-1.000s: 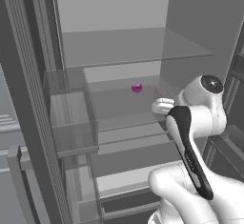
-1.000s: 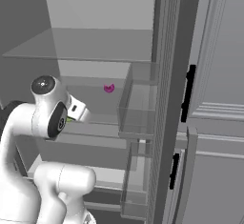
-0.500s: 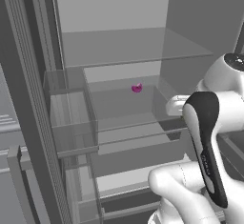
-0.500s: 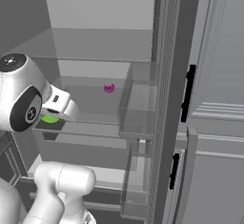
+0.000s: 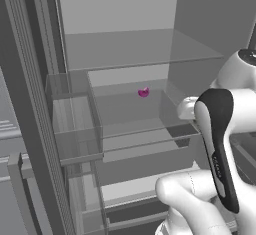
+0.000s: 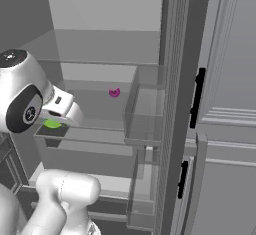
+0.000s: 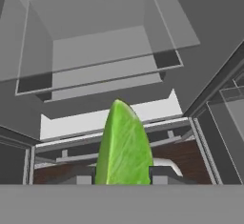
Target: Grab a lemon wedge from the fridge and one ice cube from the ice bowl, and put them in the glass of lemonade.
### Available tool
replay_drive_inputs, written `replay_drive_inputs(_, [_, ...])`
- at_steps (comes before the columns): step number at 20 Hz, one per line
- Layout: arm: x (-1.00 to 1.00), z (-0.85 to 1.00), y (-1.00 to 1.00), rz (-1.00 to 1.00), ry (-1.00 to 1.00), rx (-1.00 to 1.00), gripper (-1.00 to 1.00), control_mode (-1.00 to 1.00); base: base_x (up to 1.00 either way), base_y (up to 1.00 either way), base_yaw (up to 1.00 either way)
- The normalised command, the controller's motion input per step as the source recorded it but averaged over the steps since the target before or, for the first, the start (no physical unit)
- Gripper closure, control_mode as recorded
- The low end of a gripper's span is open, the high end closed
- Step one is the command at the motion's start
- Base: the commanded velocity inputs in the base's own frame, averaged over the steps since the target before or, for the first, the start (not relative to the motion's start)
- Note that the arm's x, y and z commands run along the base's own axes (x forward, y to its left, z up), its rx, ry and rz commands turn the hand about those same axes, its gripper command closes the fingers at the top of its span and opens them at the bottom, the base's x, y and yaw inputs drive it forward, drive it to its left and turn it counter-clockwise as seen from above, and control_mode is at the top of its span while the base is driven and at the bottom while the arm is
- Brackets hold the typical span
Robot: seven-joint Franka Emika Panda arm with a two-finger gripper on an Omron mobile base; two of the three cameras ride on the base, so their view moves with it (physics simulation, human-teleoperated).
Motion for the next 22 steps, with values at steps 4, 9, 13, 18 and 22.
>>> replay_drive_inputs(4, [0.00,0.00,0.00,0.00,0.00,0.00,1.00,1.00,-0.95,-0.14,-0.04])
replay_drive_inputs(9, [0.00,0.00,0.00,0.00,0.00,0.00,1.00,1.00,-1.00,0.00,-0.48])
replay_drive_inputs(13, [0.00,0.00,0.00,0.00,0.00,0.00,1.00,1.00,-0.90,-0.05,-0.64])
replay_drive_inputs(18, [0.00,0.00,0.00,0.00,0.00,0.00,1.00,1.00,-0.70,-0.01,-0.69])
replay_drive_inputs(22, [0.00,0.00,0.00,0.00,0.00,0.00,1.00,1.00,-0.30,-0.44,-0.69])
